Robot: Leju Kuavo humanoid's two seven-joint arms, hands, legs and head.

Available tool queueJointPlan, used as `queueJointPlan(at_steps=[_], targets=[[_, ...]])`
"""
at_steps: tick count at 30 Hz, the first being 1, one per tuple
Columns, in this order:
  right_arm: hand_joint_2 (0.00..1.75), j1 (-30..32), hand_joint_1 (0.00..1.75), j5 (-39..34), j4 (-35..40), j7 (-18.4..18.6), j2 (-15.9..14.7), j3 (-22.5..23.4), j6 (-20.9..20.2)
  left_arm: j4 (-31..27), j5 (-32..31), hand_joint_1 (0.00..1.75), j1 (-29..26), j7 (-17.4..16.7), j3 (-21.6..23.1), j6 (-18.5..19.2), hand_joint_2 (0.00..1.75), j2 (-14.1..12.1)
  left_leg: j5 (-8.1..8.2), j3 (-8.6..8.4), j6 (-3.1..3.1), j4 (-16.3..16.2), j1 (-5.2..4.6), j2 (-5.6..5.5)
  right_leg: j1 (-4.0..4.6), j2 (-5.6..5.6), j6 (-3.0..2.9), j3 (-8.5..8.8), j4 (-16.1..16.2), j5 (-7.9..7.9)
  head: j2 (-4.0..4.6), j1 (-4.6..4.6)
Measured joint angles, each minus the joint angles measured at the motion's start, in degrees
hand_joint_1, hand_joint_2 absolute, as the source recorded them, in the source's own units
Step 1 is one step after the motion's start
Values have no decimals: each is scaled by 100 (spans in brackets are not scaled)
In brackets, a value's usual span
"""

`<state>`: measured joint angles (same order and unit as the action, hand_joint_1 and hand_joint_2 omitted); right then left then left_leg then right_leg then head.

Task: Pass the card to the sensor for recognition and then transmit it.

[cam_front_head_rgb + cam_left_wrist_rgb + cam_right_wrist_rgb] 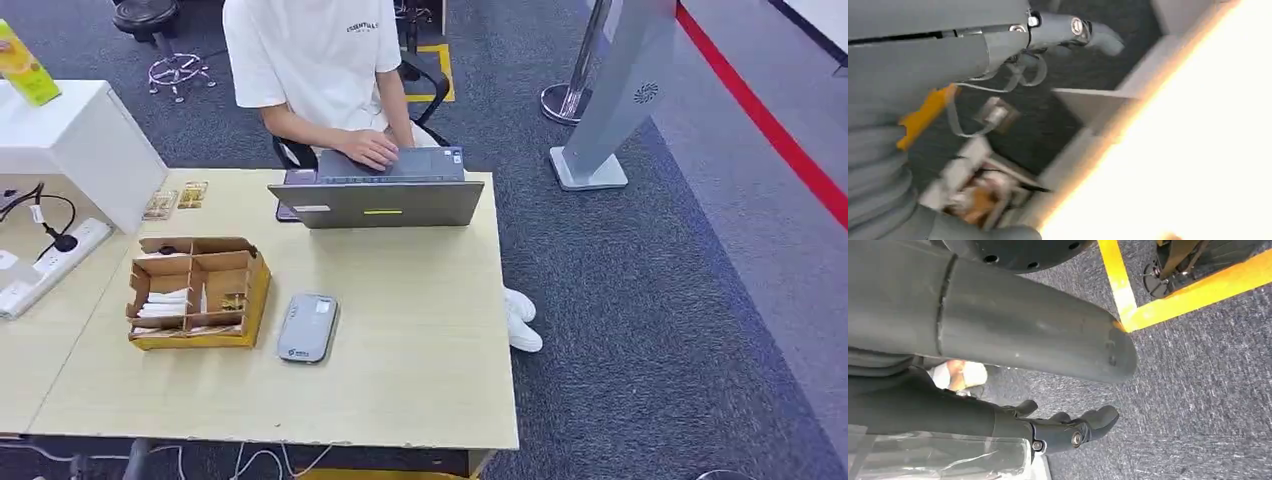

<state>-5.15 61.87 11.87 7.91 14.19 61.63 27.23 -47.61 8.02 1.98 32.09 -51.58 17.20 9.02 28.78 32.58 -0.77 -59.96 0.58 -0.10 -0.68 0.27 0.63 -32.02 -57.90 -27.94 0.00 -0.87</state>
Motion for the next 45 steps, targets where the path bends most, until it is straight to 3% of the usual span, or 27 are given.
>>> queueJointPlan(at_steps=[18,28,34,45], targets=[[0,-87,0,236,-55,111,109,413,267,-3460,1591,0,-719,160,1027,-37,175,724,-1,1,-2,-1,-1,3,-1,2,8,0,3,5,2,4],[0,-101,0,278,-61,162,125,568,376,-5266,2158,0,-1314,507,1604,-118,175,851,-1,2,-2,-2,-2,2,-2,2,8,1,4,5,0,4],[0,-108,0,356,-61,168,125,568,371,-6049,1412,0,-1304,638,1937,-623,175,831,-2,-1,-3,-2,-3,4,-2,3,13,1,8,9,2,5],[0,-117,0,558,-68,168,125,536,256,-5776,-273,0,-549,323,2558,-1462,175,564,-12,0,-15,-3,-3,5,-2,5,19,0,8,20,2,7]])
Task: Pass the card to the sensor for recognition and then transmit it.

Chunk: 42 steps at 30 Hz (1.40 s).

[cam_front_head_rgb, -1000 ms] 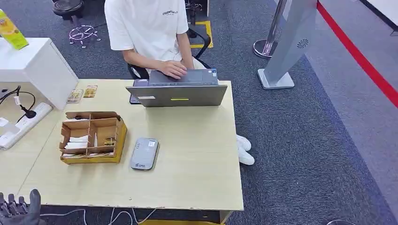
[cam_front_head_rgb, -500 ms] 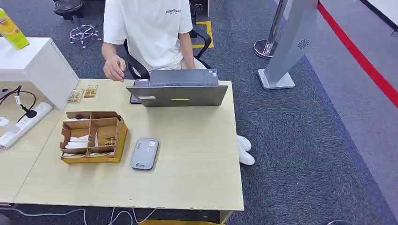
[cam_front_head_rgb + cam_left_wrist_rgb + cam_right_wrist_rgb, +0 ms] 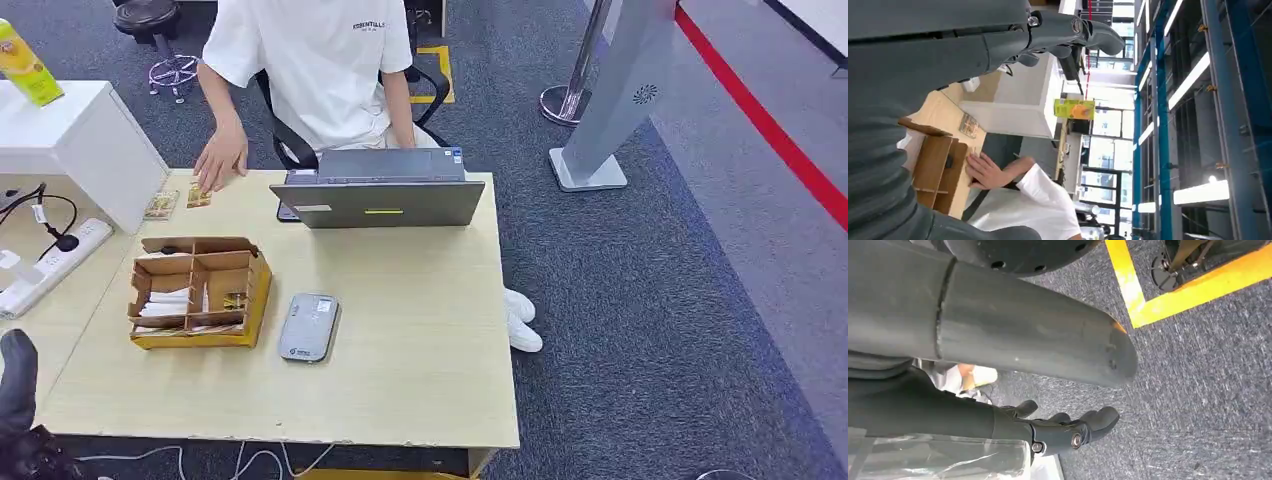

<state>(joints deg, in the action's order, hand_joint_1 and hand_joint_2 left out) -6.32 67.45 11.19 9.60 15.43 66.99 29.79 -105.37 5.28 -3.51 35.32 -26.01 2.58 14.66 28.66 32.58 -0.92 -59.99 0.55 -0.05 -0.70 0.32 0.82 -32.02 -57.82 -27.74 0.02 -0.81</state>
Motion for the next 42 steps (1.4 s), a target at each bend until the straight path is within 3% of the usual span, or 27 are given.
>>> queueJointPlan(at_steps=[37,38,42], targets=[[0,3,0,601,-2,35,-7,-485,-477,4028,-5298,0,3382,-1766,2020,-2085,175,-1053,-13,14,-15,-17,-2,6,-1,8,11,-8,0,17,0,4],[0,3,0,603,-2,35,-7,-490,-483,4057,-5340,9,3406,-1779,2035,-2098,175,-1062,-13,14,-15,-17,-2,5,-1,8,10,-8,0,17,-2,2],[0,3,0,603,-2,35,-7,-490,-483,4057,-5340,9,3406,-1779,2035,-2098,175,-1062,-13,14,-15,-17,-2,5,-1,8,10,-8,0,17,-2,2]])
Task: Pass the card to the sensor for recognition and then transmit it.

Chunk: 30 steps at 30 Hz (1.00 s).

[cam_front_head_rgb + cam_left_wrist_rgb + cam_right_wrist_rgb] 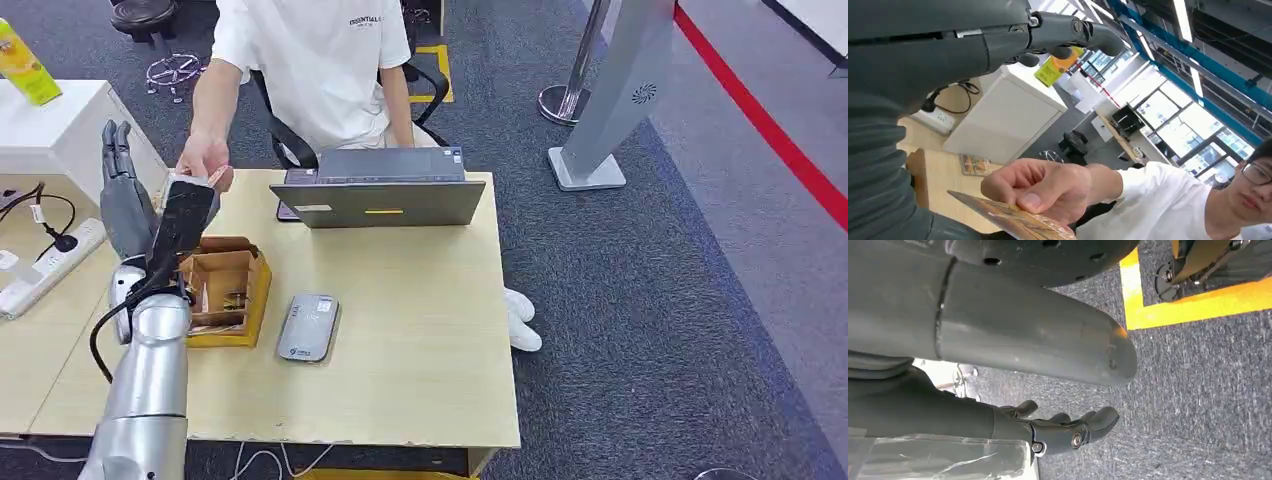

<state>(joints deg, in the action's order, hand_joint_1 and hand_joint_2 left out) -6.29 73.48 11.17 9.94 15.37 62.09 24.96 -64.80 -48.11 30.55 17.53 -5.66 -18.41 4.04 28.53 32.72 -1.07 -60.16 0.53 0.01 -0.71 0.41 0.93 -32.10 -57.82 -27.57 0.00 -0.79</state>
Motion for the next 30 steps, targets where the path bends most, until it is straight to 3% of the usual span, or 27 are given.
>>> queueJointPlan(at_steps=[2,3,4,8,19,30], targets=[[0,0,0,2,0,0,0,-2,-2,15,-20,9,14,-7,9,-7,175,-4,0,0,0,0,0,0,0,0,0,0,0,0,2,0],[0,2,0,22,0,0,-2,-28,-28,143,-180,175,107,-59,74,-74,175,-33,0,0,0,0,0,1,0,4,0,-2,0,0,2,0],[0,2,0,33,0,0,-2,-37,-35,203,-243,175,157,-74,103,-101,175,-44,0,2,0,-1,0,1,0,4,0,-2,0,1,2,2],[0,7,0,190,0,0,-17,-133,-153,1410,-1620,175,1093,-481,673,-682,175,-317,-4,6,1,-2,0,4,0,11,0,-9,0,8,2,9],[0,20,0,354,0,-22,-41,-227,-339,2619,-3069,175,1983,-854,1261,-1398,175,-581,-8,11,1,-3,0,3,0,10,3,-10,-2,11,2,11],[0,31,0,332,0,-92,-48,-234,-378,3092,-3304,175,2245,-1064,1477,-1532,175,-618,-8,12,1,-3,0,3,0,10,6,-10,-1,13,0,11]])
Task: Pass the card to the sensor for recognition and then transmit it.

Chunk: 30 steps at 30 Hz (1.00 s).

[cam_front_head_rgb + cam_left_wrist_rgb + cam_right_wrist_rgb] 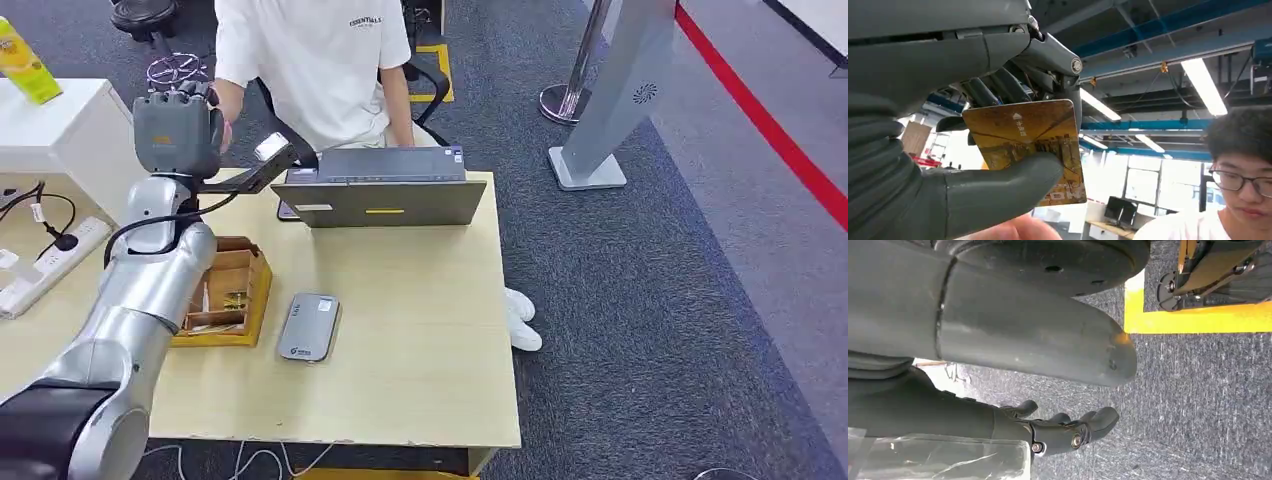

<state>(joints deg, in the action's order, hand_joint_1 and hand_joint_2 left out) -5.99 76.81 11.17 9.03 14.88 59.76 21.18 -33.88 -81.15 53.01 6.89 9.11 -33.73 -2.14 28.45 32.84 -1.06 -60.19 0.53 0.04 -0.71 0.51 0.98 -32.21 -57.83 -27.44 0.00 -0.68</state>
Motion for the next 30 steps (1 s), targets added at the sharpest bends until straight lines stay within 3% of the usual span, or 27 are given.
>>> queueJointPlan(at_steps=[7,12,14,18,22,26,30], targets=[[0,1,0,-48,0,24,-7,0,-17,164,96,175,-10,162,86,-195,175,31,0,1,0,-1,0,0,0,0,1,0,0,0,0,0],[0,1,0,-118,0,59,-7,17,81,-85,475,175,-332,526,269,-278,175,116,0,2,0,-1,-1,-1,-1,-1,1,0,1,0,0,0],[0,1,0,-173,0,92,-7,33,158,-514,695,175,-631,629,396,-142,175,140,0,4,0,-1,-2,-1,-1,-1,1,0,1,0,0,-2],[0,1,0,-406,-7,114,-7,166,359,-2209,1280,175,-1691,645,885,494,175,27,3,10,-2,0,-3,1,-2,2,2,-5,3,-1,0,2],[0,0,0,-492,-17,279,-7,273,479,-3712,1420,175,-2722,527,1364,653,175,-249,5,20,-1,0,-2,0,-2,0,3,-15,5,-4,2,2],[0,-1,0,-520,-17,343,-7,354,487,-4534,1624,175,-3221,455,1672,980,175,-457,3,24,-4,0,-1,-3,-1,-8,6,-16,5,-5,2,4],[0,0,0,-535,-20,411,-7,363,466,-4634,1615,175,-3298,127,1873,1759,175,-551,-3,24,-9,-1,-1,-3,-1,-8,8,-16,5,4,0,4]])
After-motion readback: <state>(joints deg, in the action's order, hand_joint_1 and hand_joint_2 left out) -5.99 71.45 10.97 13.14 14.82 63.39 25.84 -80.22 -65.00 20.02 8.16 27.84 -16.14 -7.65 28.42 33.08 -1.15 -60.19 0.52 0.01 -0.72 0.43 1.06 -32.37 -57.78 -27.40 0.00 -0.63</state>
